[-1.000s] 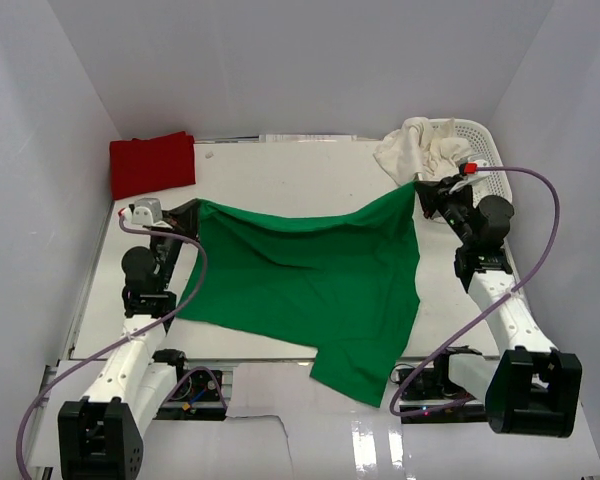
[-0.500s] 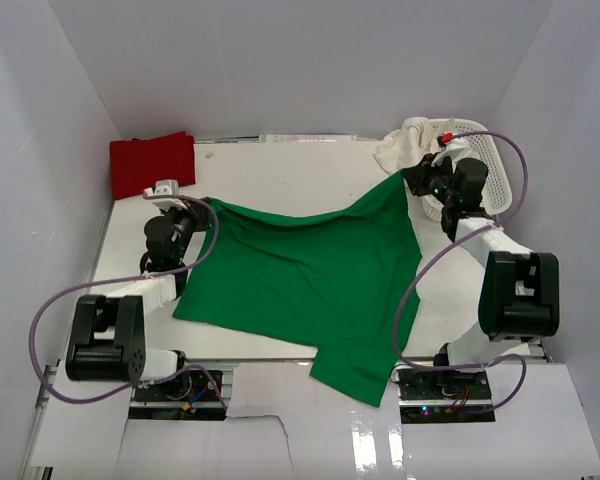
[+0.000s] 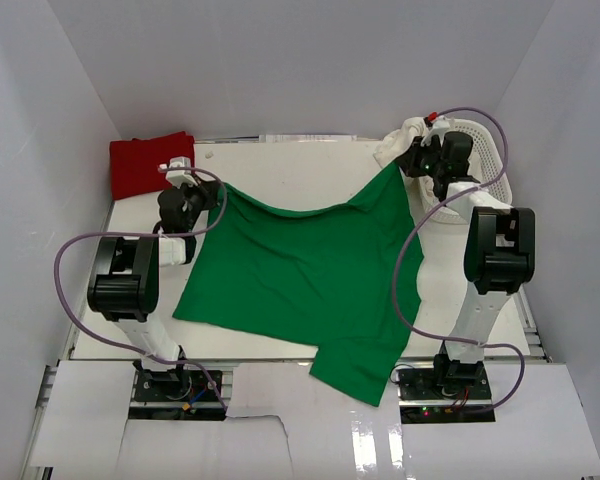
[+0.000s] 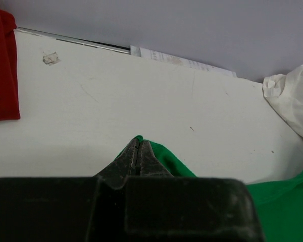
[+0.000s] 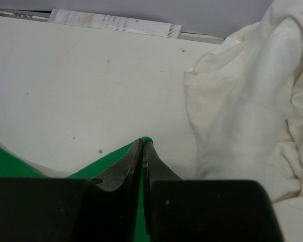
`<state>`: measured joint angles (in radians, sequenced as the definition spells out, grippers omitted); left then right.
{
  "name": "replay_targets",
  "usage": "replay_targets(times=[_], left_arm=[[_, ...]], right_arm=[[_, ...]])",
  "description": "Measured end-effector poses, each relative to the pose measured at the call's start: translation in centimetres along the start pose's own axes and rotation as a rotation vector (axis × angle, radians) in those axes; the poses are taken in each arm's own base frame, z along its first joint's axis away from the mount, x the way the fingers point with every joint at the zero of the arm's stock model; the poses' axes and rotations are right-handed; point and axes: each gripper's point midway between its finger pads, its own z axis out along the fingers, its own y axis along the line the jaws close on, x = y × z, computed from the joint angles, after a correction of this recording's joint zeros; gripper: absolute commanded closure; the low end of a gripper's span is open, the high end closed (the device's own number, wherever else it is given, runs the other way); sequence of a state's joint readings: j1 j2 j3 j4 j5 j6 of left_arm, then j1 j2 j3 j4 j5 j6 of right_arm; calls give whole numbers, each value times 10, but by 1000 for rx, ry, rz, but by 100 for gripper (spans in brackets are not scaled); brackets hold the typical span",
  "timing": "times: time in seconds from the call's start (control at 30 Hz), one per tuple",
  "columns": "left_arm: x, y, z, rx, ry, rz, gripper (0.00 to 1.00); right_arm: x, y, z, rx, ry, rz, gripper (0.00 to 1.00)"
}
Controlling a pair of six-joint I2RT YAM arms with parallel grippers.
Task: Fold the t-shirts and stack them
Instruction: Flatten out the tshirt
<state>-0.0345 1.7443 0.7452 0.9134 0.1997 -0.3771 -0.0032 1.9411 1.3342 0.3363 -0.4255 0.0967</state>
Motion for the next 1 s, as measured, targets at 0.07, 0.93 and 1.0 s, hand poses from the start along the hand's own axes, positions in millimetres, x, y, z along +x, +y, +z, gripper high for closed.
replay_targets(times=[0.07,0.93,1.0], left_arm=[[-1,1,8,5,-2,3,100],[50,48,60,-42,97,-10,100],[52,58,59,-63,102,-18,100]], right_arm=[[4,-1,10,-4,20,7,92],[33,-41,95,75,158,86,92],[38,-42,99,73,169,99,92]])
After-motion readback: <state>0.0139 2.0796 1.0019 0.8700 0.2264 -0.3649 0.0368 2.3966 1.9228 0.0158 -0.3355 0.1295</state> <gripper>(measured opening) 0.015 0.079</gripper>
